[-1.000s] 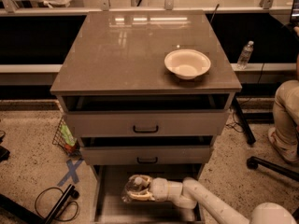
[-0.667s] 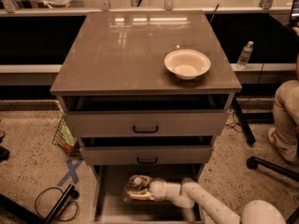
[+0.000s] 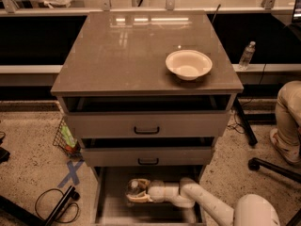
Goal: Place water bottle into bottom drawer
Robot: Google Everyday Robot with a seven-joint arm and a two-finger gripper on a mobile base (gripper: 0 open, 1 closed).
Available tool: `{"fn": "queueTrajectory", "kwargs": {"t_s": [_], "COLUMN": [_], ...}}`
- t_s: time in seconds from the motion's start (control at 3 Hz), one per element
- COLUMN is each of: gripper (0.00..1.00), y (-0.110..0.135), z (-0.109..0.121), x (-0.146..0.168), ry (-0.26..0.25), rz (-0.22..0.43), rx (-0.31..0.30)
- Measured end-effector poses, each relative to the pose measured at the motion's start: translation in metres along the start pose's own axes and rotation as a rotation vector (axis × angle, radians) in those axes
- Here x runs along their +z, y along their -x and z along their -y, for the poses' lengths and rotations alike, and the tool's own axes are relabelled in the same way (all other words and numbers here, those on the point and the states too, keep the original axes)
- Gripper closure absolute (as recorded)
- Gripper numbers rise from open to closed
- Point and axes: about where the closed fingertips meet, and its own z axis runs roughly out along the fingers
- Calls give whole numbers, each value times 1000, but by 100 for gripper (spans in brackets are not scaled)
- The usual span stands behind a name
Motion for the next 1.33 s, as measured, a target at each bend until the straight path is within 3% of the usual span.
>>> {"fn": "queueTrajectory", "kwargs": {"t_s": [0.67, 1.33], "gripper": [100, 100], "y": [-44, -67], "z": [2, 6], "x": [6, 4], "ry": [16, -10], "rz": [-66, -116], "rx": [64, 67]}}
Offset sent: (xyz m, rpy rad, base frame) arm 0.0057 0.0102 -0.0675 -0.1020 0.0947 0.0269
